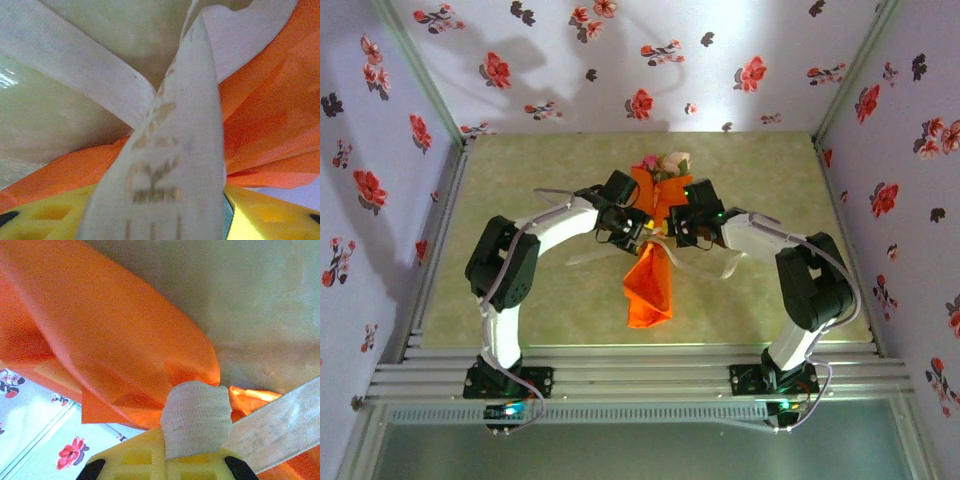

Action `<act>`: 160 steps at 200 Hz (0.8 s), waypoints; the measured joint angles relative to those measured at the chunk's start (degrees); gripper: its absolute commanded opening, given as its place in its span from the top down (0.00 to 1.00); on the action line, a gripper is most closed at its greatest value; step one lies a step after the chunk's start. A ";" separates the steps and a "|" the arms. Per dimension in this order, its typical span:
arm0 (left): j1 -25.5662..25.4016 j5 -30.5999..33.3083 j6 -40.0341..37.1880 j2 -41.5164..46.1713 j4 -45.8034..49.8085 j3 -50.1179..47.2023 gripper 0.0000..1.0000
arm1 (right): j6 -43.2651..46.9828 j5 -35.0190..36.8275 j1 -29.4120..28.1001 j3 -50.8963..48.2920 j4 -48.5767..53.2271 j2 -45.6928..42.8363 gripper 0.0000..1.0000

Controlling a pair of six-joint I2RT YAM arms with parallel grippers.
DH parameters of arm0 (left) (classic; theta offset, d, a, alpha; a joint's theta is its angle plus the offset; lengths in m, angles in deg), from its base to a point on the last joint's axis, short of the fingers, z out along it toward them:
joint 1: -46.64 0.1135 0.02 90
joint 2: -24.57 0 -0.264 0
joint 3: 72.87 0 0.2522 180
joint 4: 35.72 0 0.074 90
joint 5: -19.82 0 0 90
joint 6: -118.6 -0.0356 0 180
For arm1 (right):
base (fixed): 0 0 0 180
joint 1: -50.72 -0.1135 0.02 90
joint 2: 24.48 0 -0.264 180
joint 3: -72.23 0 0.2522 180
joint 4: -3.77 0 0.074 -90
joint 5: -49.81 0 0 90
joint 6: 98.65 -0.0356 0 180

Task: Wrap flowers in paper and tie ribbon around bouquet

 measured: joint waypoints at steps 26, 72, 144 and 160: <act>0.02 0.02 0.15 0.00 -0.35 0.09 0.42 | 0.00 -0.17 0.00 0.00 0.00 -0.13 1.00; 0.02 0.09 0.22 -0.04 -0.50 0.11 0.39 | 0.00 -0.63 -0.04 -0.02 0.00 -0.22 1.00; 0.13 0.24 0.20 -0.04 -0.85 0.22 0.53 | 0.07 -2.60 -0.15 -1.70 -0.07 -3.17 1.00; 0.13 0.24 0.20 -0.02 -0.85 0.22 0.53 | 0.07 -3.02 -0.15 -2.62 -0.09 -3.50 1.00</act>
